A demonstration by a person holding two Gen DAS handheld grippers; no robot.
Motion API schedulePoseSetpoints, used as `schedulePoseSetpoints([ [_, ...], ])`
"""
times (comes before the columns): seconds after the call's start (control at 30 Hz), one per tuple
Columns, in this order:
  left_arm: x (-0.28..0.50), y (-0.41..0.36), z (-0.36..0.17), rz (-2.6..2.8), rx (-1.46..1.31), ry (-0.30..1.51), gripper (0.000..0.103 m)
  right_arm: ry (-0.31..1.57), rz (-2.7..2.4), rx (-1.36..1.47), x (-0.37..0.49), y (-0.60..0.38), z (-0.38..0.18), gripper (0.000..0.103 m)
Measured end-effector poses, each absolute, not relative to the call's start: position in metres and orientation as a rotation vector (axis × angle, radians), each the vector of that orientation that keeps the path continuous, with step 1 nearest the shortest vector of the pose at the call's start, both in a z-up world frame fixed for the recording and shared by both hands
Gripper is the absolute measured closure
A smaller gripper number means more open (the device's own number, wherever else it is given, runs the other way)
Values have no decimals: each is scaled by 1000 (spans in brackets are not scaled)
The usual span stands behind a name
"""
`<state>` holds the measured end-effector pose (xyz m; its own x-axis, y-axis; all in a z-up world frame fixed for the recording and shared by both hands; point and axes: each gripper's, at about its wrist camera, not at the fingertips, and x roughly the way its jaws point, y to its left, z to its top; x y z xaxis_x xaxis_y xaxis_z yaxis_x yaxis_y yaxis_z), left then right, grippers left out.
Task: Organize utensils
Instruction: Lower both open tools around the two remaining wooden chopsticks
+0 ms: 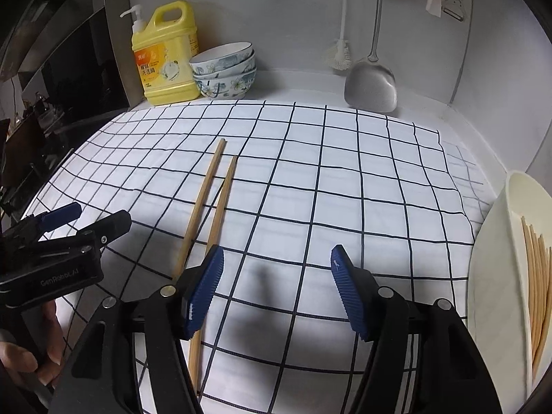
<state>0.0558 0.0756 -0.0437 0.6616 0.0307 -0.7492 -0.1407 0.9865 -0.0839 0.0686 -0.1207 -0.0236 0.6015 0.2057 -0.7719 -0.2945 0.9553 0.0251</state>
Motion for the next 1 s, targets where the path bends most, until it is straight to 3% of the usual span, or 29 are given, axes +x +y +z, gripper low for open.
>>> schedulePoseSetpoints([
  [1.0, 58, 83, -60, 61, -203, 879, 8, 948, 348, -258, 62, -93, -51, 40],
])
